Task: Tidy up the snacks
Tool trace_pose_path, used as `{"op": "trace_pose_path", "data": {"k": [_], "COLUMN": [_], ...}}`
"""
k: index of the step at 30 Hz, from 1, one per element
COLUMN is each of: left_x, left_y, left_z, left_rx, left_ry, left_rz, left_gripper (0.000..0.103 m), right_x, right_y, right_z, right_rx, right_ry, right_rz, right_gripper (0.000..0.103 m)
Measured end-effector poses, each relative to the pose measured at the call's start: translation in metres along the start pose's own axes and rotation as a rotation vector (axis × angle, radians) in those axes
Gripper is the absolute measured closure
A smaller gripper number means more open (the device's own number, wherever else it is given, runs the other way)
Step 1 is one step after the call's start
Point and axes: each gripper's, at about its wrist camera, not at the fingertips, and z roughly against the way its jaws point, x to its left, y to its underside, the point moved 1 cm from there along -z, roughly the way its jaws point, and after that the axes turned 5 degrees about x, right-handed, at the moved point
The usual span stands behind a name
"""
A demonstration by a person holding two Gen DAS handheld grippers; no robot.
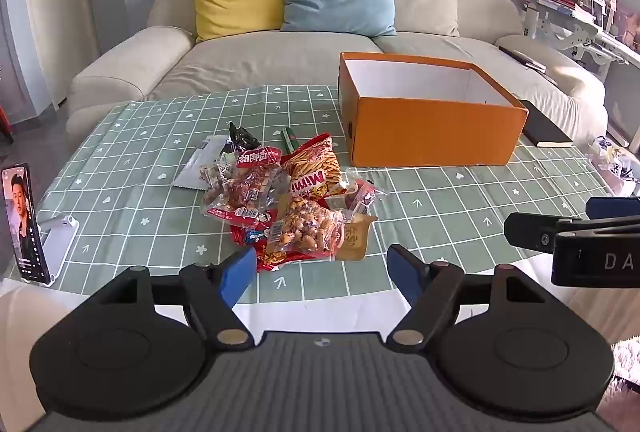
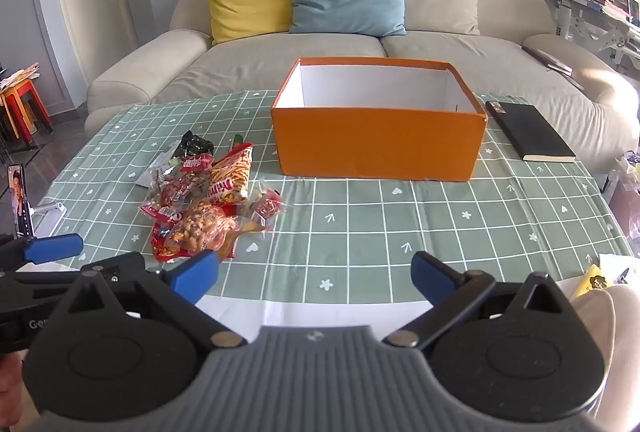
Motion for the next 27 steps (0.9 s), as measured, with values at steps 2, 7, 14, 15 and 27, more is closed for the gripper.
{"op": "trace_pose_path", "data": {"k": [2, 7, 14, 15, 27], "left_x": [-0.0003, -0.0028, -0.0005, -0.0006, -0.0031], "left_y": [-0.0003, -0.0015, -0.0001, -0.0001, -0.0009], "left_z": [0.0000, 0.0005, 0.0013, 0.0012, 0.0030], "left_rx": [0.000, -0.003, -0.014, -0.014, -0.024], "left_ry": [0.002, 0.016, 0.037, 0.042, 0.097], "left_rz": [0.006, 0.011, 0.000, 0.000, -0.010], "left_gripper": [0.016, 0.016, 0.016, 0.016, 0.016], "right_x": [0.0003, 0.0005, 0.0007, 0.0007, -0.0025], "right_y": [0.0001, 0.0004, 0.0004, 0.0004, 0.0012], "right_z": [0.0002, 0.0002, -0.0004, -0.0005, -0.0024], "right_rx": [-0.004, -0.003, -0.001, -0.001, 0.001], "right_ry": [0.001, -0.002, 0.000, 0.001, 0.017], "right_rz": [0.001, 0.000, 0.001, 0.001, -0.013], "right_gripper": [0.004, 0.004, 0.004, 0.004, 0.004]}}
